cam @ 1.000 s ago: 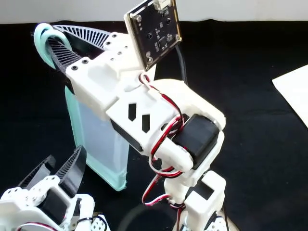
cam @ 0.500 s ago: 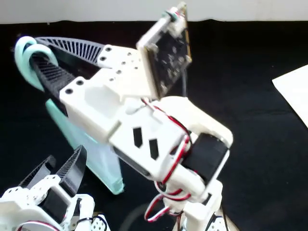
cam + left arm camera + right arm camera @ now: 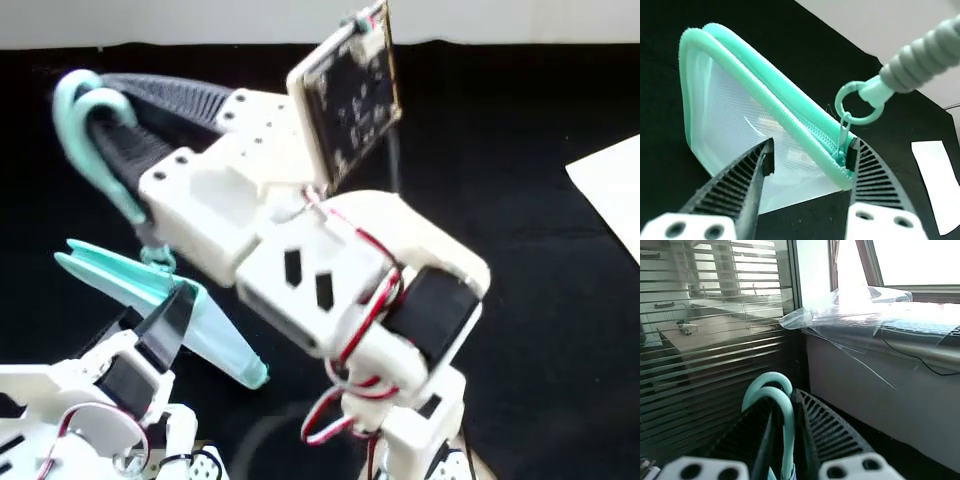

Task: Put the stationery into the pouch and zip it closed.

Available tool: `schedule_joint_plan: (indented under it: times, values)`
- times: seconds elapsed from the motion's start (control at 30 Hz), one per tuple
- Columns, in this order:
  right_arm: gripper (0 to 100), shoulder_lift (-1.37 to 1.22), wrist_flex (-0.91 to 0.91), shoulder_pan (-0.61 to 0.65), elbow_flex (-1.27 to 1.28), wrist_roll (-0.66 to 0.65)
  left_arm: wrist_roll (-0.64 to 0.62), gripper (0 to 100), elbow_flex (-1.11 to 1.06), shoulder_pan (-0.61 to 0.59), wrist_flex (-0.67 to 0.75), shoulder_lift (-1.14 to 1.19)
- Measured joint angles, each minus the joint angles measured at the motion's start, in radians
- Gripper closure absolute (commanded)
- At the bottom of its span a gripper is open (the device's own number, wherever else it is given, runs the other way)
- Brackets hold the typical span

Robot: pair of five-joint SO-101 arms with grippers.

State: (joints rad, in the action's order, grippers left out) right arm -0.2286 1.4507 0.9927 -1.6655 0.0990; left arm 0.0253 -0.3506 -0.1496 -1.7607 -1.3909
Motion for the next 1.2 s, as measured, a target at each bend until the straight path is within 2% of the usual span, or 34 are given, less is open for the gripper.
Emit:
schedule_joint_plan:
  times: [0.1, 0.17, 0.27, 0.33, 0.43, 0.67, 0.9, 1.2]
  values:
    - [99.1, 0.000, 0.003, -0.038, 0.000, 0.000, 0.000, 76, -0.025, 0.000, 0.006, 0.000]
    - [99.1, 0.000, 0.003, -0.051, 0.000, 0.000, 0.000, 80, -0.052, 0.002, 0.008, 0.000]
    - [99.1, 0.000, 0.005, -0.058, 0.000, 0.000, 0.005, 92, -0.071, 0.002, 0.009, -0.002]
    - [99.1, 0.000, 0.005, -0.058, 0.000, 0.000, 0.060, 100, -0.072, 0.002, 0.011, -0.002]
    - [99.1, -0.002, 0.006, -0.058, 0.000, 0.000, 0.157, 100, -0.083, 0.002, 0.011, -0.003]
    - [99.1, -0.003, 0.006, -0.097, 0.002, -0.002, 0.222, 99, -0.103, 0.002, 0.012, -0.003]
    - [99.1, -0.005, 0.017, -0.304, 0.002, -0.002, 0.382, 99, 0.023, 0.002, 0.011, 0.002]
    - [99.1, 0.075, 0.170, -0.629, 0.000, -0.002, 0.577, 99, 0.038, 0.002, 0.066, 0.002]
